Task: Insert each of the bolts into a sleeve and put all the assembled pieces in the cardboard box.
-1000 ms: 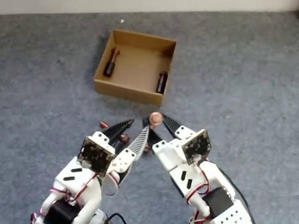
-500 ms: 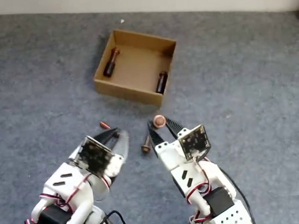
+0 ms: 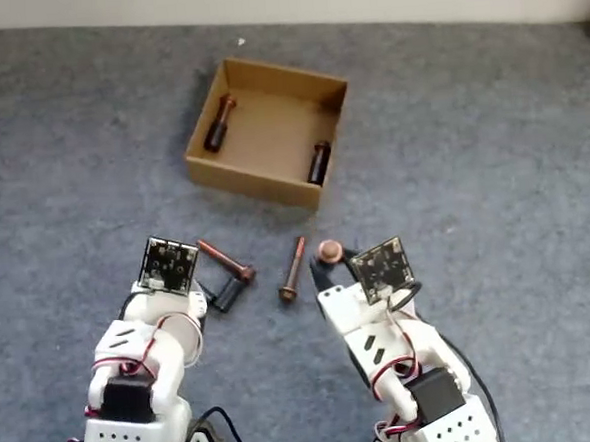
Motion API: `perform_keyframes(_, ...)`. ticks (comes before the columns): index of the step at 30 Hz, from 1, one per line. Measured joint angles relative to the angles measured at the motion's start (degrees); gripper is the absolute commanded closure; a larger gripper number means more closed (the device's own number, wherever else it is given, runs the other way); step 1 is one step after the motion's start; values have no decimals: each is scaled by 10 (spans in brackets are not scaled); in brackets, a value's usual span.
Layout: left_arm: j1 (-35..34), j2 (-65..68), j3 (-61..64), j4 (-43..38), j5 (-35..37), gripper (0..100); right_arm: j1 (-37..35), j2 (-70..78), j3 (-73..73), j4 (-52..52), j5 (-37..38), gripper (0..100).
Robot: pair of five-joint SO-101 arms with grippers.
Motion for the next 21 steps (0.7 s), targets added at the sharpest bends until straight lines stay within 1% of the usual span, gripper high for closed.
perform_keyframes(3,-21,-1,4,-24,0,994,0,0,-8,42,0,994)
perform_keyframes(7,-21,-1,4,-30,0,994,1,9,-40,45,4,994)
perform_keyframes(11,-27,-1,4,-33,0,994,1,92,-107,38,18,994)
perform_keyframes(15,-26,-1,4,-33,0,994,1,235,-176,-40,21,994)
perform_keyframes(21,-26,-1,4,-33,0,994,1,487,-272,-217,21,994)
